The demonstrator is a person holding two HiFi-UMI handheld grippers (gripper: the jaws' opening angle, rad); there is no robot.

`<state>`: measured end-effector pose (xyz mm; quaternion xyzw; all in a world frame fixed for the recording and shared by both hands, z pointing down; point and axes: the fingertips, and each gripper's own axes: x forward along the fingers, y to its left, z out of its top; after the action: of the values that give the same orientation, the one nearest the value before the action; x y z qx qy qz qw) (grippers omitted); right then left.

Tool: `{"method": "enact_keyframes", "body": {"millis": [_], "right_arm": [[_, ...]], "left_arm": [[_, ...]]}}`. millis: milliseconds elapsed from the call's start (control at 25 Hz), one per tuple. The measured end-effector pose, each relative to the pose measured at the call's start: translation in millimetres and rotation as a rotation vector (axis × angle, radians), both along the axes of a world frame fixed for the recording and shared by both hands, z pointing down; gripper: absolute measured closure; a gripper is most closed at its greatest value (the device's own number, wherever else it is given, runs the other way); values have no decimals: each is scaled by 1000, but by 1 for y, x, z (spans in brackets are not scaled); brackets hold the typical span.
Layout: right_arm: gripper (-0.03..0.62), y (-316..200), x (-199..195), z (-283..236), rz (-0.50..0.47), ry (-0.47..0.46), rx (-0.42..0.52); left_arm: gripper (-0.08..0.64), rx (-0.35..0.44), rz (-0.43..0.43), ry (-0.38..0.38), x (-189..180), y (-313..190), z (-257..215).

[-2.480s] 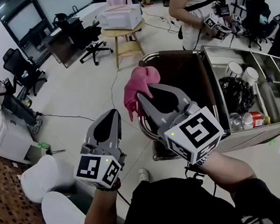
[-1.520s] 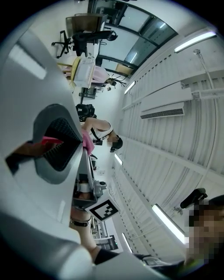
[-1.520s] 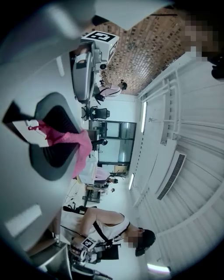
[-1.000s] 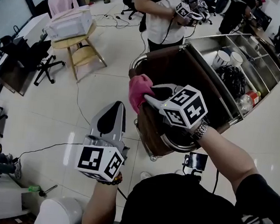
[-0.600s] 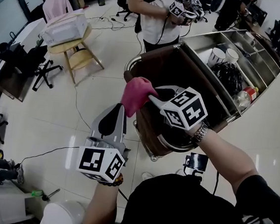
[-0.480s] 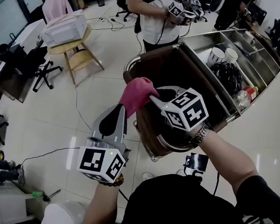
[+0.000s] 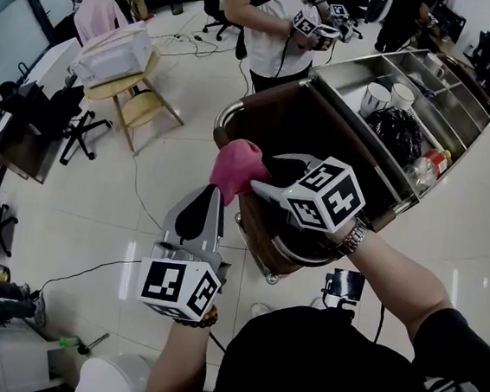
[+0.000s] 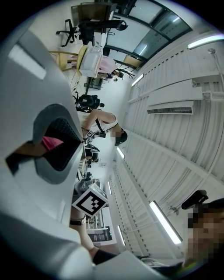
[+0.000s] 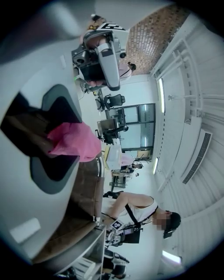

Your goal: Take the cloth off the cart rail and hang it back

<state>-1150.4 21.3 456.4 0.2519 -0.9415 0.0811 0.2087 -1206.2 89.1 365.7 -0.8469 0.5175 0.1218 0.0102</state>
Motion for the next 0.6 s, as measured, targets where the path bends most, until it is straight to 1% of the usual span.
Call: {"method": "enact_keyframes", "body": {"millis": [120, 280, 360, 480, 600], "right_arm": [[373, 8, 4, -14, -4, -30, 27], [377, 21, 22, -35, -10, -75, 73], [384, 26, 25, -49, -9, -103, 102], [418, 35, 24, -71, -10, -149, 160], [454, 54, 48, -91, -21, -201, 225]], "left_arm": [[557, -8, -4, 0, 6, 3, 1], [557, -12, -5, -3, 27, 7, 1], [557, -14, -3, -4, 31, 7, 1], [557, -10, 1, -9, 31, 7, 1], [557, -5, -5, -20, 55, 17, 1]]}}
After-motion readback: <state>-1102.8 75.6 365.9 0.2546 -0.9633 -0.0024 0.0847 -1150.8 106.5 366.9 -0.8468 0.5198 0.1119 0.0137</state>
